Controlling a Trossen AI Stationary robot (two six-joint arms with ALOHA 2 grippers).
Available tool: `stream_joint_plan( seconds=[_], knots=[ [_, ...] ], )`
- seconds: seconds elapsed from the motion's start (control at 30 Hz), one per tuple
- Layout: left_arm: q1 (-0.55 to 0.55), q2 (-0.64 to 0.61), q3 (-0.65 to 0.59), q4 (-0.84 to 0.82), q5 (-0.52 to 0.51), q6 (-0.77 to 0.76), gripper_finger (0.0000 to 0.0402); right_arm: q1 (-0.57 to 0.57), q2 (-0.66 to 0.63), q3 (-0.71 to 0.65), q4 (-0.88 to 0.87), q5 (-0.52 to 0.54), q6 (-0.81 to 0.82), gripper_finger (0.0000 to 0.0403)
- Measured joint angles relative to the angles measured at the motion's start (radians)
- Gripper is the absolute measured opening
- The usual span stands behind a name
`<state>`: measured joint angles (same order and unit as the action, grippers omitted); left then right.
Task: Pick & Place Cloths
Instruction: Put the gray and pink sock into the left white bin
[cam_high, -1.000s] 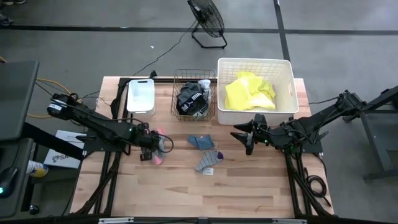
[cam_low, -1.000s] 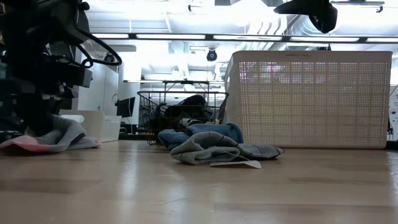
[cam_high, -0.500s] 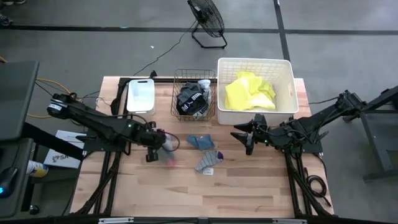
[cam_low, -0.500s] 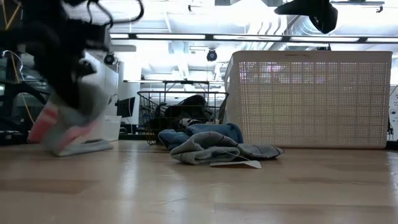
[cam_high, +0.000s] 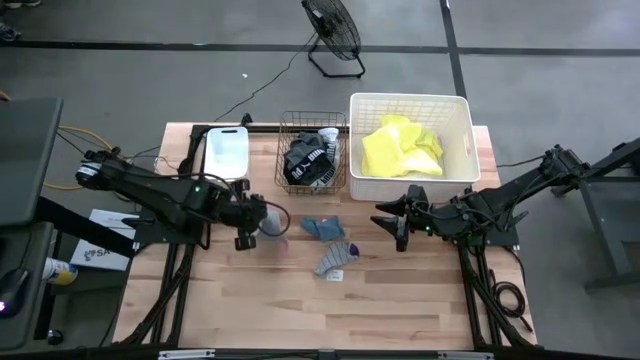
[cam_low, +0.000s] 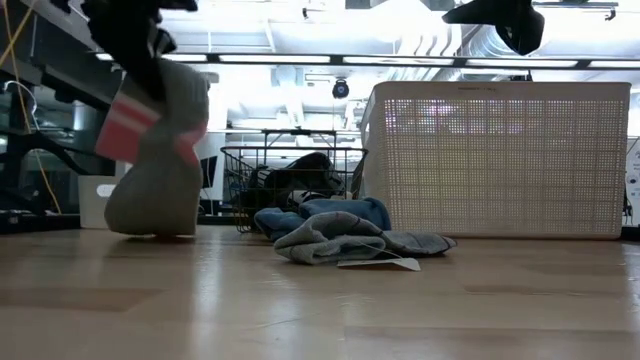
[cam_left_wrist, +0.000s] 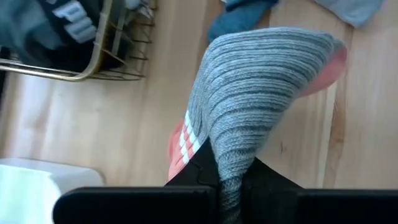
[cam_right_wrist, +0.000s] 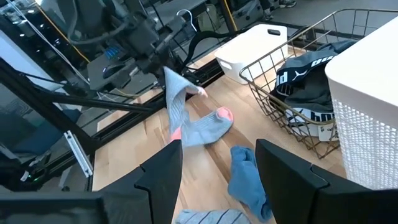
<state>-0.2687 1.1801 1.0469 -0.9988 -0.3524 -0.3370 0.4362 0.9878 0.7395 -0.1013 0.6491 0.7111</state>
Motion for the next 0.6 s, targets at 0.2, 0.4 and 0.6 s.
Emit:
stream_joint_plan(
  seconds=[0.2, 0.4, 0.6],
  knots=[
    [0.0, 0.0, 0.073, -0.068, -0.082, 0.0, 0.0, 0.0, 0.0, 0.0, 0.0, 0.0, 0.0, 0.0196],
    [0.0, 0.0, 0.142, -0.129, -0.157, -0.001, 0.0, 0.0, 0.0, 0.0, 0.0, 0.001, 0.0, 0.0196],
    [0.001, 0.0, 0.199, -0.215, -0.292, -0.015, 0.0, 0.0, 0.0, 0.0, 0.0, 0.003, -0.005, 0.0196]
  ],
)
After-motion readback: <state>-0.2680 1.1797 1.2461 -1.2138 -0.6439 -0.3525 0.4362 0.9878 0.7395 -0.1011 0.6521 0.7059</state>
